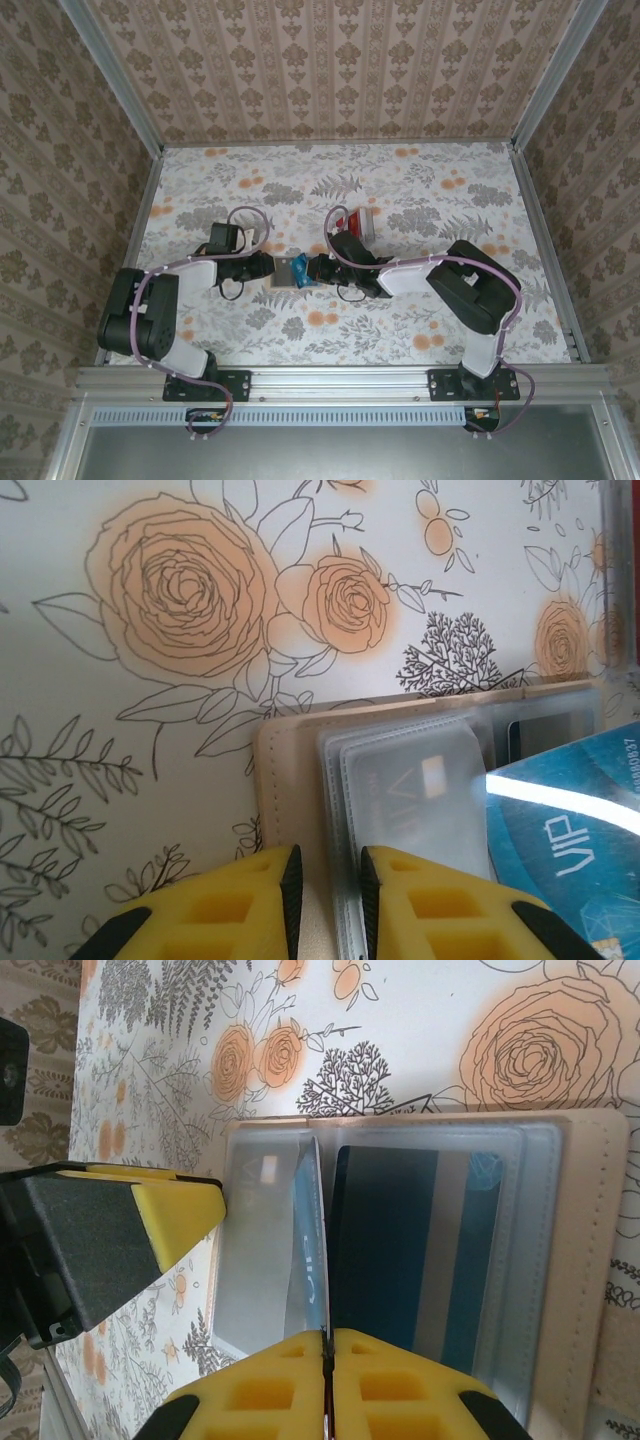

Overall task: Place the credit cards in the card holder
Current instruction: Insert the credit card into the card slot.

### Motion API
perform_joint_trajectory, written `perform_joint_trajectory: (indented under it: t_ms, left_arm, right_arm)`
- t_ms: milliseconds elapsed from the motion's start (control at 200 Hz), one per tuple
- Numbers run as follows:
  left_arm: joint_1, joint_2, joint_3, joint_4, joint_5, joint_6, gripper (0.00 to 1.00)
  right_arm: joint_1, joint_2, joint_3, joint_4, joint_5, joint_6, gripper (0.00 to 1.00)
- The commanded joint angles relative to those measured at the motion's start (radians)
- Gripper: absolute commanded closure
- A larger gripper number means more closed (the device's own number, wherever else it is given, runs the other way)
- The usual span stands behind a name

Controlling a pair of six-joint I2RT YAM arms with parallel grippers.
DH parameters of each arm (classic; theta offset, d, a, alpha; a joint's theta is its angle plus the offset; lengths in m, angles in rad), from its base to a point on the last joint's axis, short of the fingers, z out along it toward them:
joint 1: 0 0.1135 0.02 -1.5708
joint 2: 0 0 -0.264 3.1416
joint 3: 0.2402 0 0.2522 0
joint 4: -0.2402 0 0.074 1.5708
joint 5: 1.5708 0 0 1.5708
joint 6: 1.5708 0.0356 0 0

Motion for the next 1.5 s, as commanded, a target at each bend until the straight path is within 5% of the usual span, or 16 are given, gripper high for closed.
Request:
perform_joint_trajectory:
  t_ms: [0,960,1495]
  left_arm:
    - [0.001,0.027,0.004,0.005,0.034,-0.015,0.76]
    - [-0.014,-0.013,-0.010,0.002,0.024,-0.028,0.80]
    - [-0.029,-0.009,-0.009,0.009,0.031,-0.034,0.81]
  right_arm:
    - [-0.004,0.040,0.012,0.006,0.030,0.031,0.89]
    - [0.032,0.097,-0.022,0.143,0.167,0.098,0.89]
    - [0.113,0.127,0.055,0.064,0.213,0.058,0.88]
